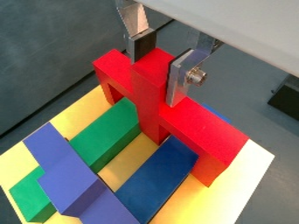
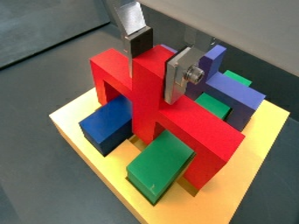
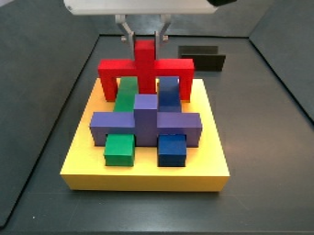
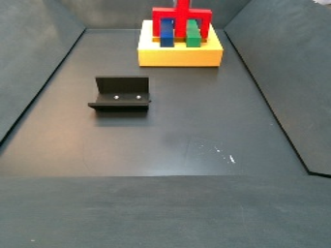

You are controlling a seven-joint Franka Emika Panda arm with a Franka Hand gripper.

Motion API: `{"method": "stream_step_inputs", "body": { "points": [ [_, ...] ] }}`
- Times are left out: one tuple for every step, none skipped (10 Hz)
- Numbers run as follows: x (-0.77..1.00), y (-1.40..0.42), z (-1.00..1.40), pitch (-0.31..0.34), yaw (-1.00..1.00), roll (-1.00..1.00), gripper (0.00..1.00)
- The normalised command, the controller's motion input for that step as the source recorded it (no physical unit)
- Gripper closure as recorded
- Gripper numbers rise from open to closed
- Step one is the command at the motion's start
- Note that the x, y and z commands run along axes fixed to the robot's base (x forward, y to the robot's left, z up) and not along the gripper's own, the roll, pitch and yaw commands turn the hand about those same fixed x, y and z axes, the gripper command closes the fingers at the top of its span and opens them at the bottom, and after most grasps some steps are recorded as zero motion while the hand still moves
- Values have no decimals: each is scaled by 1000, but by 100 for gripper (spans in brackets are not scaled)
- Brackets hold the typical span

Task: Pick up the red object. Move up. Move to above the board. Insert the red object.
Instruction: Insert the red object.

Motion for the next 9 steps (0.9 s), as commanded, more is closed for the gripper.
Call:
{"method": "stream_step_inputs", "body": {
  "points": [
    [0, 131, -83, 0, -26, 0, 100],
    [0, 109, 0, 13, 0, 0, 100],
    [0, 77, 0, 24, 0, 0, 100],
    [0, 26, 0, 0, 0, 0, 100],
    [0, 0, -123, -11, 0, -39, 100],
    [0, 0, -154, -26, 0, -43, 100],
    [3, 0, -163, 0, 0, -11, 100],
    [94, 0, -203, 0, 0, 0, 100],
    [77, 0, -229, 0, 0, 0, 100]
  ]
}}
